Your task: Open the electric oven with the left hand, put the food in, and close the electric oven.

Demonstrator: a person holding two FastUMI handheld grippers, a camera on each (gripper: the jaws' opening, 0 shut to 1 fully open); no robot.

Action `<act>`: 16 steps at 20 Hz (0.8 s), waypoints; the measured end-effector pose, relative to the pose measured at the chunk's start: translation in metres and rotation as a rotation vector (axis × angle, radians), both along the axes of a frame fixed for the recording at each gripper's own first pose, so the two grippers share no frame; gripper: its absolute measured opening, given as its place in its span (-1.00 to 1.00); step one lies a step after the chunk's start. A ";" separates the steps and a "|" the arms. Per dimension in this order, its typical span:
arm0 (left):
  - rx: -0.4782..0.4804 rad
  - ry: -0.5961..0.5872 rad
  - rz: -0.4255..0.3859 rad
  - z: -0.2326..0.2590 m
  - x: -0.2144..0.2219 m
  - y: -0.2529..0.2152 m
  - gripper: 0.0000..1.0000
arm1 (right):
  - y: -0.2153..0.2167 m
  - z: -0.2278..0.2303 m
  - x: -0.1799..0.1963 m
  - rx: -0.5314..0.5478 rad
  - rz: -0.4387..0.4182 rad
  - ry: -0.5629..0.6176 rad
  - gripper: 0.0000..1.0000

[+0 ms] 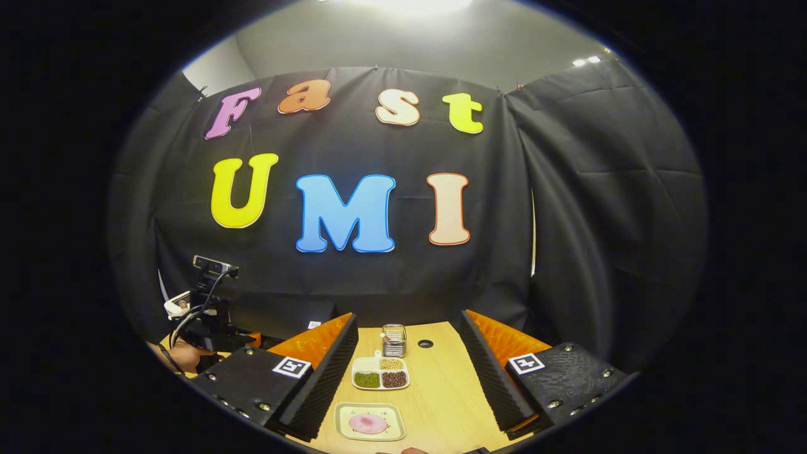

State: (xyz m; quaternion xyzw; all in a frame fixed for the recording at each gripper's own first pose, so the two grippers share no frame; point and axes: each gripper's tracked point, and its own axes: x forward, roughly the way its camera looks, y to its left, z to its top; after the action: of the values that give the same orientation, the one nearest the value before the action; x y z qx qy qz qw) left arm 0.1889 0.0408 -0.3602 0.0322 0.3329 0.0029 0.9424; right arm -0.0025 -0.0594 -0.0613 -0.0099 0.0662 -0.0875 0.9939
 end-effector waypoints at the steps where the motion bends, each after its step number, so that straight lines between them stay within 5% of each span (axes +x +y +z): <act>1: 0.014 -0.001 -0.017 -0.002 0.000 0.001 0.97 | 0.000 -0.001 0.000 0.001 -0.001 0.001 0.97; 12: -0.020 -0.025 -0.063 -0.008 -0.051 -0.002 1.00 | 0.020 -0.010 0.004 0.022 0.057 0.023 0.97; 13: -0.019 -0.027 -0.063 -0.010 -0.053 -0.002 0.84 | 0.021 -0.011 0.004 0.022 0.060 0.026 0.97; 16: -0.026 -0.031 -0.052 -0.013 -0.063 -0.002 0.97 | 0.024 -0.013 0.002 0.031 0.064 0.036 0.97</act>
State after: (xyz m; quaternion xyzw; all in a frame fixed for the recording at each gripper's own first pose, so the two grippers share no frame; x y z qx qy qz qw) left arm 0.1255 0.0386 -0.3728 0.0285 0.3173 -0.0255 0.9475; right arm -0.0004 -0.0356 -0.0746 0.0017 0.0852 -0.0543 0.9949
